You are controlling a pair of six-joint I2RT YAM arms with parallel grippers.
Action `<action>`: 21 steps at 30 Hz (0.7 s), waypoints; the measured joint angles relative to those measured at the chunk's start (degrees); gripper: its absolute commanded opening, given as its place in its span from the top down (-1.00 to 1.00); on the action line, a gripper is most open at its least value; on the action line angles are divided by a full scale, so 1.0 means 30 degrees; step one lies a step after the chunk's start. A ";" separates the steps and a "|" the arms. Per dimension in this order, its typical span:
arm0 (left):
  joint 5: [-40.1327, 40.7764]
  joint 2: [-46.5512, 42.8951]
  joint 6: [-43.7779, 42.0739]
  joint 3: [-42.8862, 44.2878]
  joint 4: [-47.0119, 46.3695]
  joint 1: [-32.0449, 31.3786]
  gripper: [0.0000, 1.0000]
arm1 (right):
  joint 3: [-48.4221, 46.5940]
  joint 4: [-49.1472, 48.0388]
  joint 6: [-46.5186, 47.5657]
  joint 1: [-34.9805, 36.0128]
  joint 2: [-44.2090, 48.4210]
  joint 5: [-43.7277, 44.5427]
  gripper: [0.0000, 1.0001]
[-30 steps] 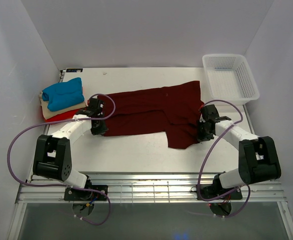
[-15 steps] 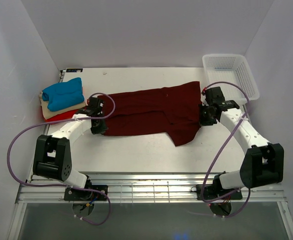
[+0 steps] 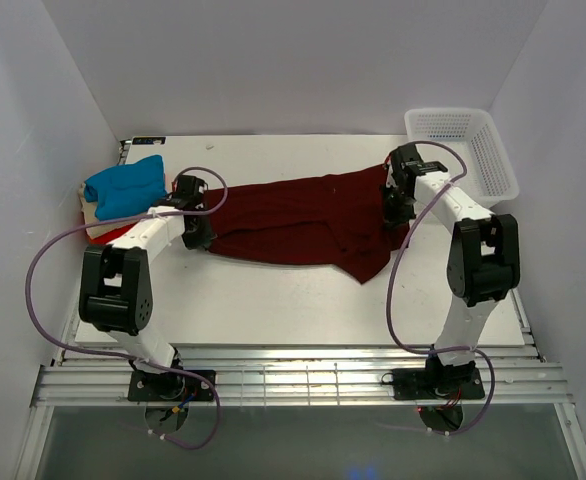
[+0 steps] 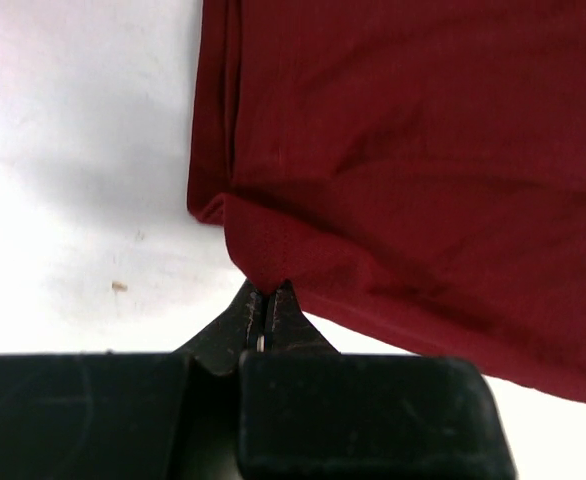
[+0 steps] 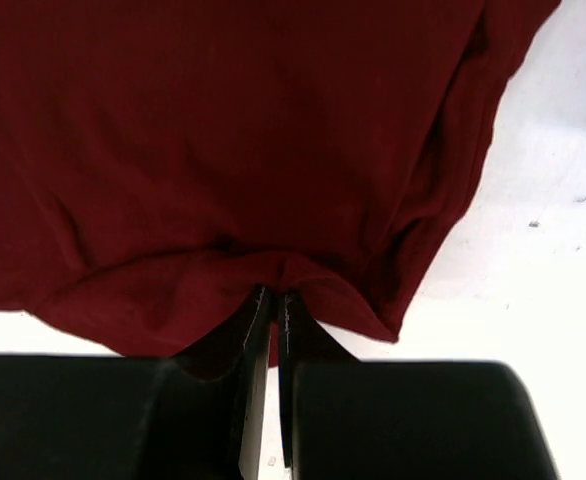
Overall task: Fold and stack the t-shirts
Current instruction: Fold the other side of the tshirt into a rectangle
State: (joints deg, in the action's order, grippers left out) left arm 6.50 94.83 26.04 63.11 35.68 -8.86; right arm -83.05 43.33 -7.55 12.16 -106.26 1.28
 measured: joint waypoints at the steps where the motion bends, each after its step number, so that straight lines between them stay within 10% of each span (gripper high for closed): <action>1: -0.0095 0.0386 0.0000 0.0270 -0.0036 0.0146 1.00 | -0.0590 0.0138 0.0102 -0.0051 -0.0423 -0.0007 0.85; 21: -0.1690 0.2943 0.0000 0.2667 -0.0029 0.1690 1.00 | -0.9296 0.2973 0.1333 -0.1290 -0.7286 -0.1195 0.85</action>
State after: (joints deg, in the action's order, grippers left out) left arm 1.43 103.66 26.04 71.11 35.59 -3.79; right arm -110.93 52.25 -3.55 8.29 -128.11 -2.31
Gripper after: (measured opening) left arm 0.020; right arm 0.087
